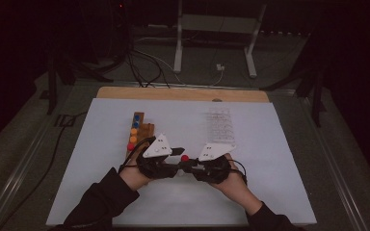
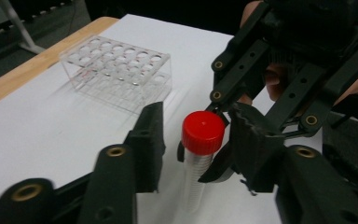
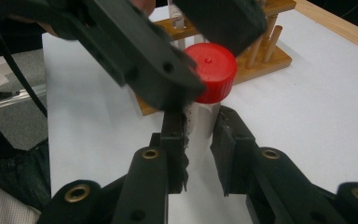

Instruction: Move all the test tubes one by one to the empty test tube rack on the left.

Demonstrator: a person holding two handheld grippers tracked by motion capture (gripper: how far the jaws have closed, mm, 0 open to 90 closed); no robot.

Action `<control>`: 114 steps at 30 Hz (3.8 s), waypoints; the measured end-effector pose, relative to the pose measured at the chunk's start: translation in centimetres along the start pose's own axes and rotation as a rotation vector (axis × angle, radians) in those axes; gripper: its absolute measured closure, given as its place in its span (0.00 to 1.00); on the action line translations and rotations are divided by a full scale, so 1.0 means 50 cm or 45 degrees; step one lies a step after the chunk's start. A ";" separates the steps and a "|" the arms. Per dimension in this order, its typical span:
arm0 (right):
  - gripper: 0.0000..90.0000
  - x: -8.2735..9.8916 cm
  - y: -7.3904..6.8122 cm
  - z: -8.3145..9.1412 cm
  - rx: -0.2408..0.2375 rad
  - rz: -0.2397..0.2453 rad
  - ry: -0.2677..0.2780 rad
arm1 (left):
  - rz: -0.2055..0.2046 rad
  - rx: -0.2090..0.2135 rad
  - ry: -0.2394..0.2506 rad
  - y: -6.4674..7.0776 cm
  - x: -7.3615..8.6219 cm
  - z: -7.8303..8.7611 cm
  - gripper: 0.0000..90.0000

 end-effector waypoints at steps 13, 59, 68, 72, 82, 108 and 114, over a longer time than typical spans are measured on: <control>0.83 0.001 0.003 0.004 0.014 0.005 0.001 | -0.015 0.025 -0.006 0.002 -0.003 -0.003 0.80; 0.00 0.042 0.024 0.011 0.128 -0.043 -0.049 | -0.019 -0.160 0.156 -0.041 -0.043 0.176 0.80; 0.00 0.039 0.027 0.013 0.132 -0.046 -0.039 | -0.003 -0.253 0.166 -0.070 -0.024 0.229 0.80; 0.00 0.037 0.028 0.016 0.137 -0.045 -0.034 | 0.016 -0.290 0.164 -0.088 -0.014 0.248 0.80; 0.00 0.036 0.030 0.019 0.140 -0.049 -0.027 | 0.076 -0.374 0.172 -0.138 0.019 0.268 0.80; 0.00 0.042 0.034 0.019 0.142 -0.051 -0.035 | 0.199 -0.378 0.083 -0.196 0.137 0.194 0.80; 0.00 0.042 0.034 0.019 0.140 -0.057 -0.032 | 0.193 -0.385 0.054 -0.199 0.154 0.186 0.79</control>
Point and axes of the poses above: each handheld gripper's, and its own axes: z roughly backward along the jaws, x roughly out of its underside, y roughly to its right, the point moved 10 cm from there along -z, roughly forward along the jaws, and after that the axes turned 15 degrees about z, right-handed, at the moved point
